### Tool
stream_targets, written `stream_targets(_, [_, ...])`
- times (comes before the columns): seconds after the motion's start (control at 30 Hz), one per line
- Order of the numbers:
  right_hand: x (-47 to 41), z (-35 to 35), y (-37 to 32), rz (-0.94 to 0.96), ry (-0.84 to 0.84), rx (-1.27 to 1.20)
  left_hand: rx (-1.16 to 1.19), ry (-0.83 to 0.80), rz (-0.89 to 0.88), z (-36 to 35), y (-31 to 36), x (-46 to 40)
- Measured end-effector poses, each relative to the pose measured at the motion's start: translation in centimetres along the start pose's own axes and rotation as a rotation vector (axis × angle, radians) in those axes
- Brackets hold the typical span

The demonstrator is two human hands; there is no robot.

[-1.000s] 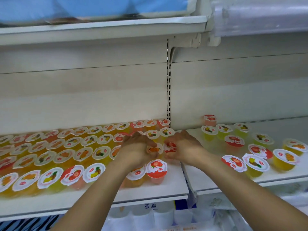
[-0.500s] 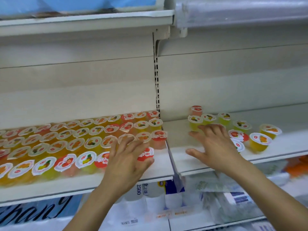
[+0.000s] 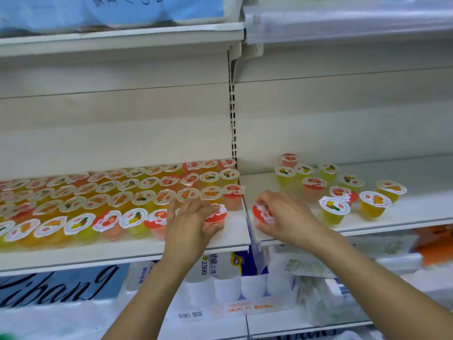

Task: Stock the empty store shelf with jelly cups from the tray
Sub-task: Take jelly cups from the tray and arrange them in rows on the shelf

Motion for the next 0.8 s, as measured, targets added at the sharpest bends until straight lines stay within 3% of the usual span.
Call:
stream_targets(0.2, [-2.5,-2.0,-3.8,0.095,-0.007,-0.19,0.029,-0.048,0.021,0.4,-0.1,0.1])
stream_targets(0.53, [-1.8,-2.5,-3.6,0.084,0.05,-0.134,-0.057,-0.079,-0.057,0.8,0.6,-0.5])
stream_targets(0.7, [0.5,1.3,2.2,-0.063,0.199,-0.04,0.047,-0.052,-0.052,0.7,2.9,-1.2])
stream_targets(0.8, [1.8,2.7,7.5,-0.264,0.198,0.237,0.082,-0.068,-0.028,0.1,3.8,-1.7])
Point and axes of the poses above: each hand's wrist, its own x-axis away from the middle knuckle, its own z-axis out of the back of the hand, y = z × x, the point moved 8 cm from there along -x, towards the middle knuckle, and after that the axes turned 4 degrees about -z, right-handed, at the moved point
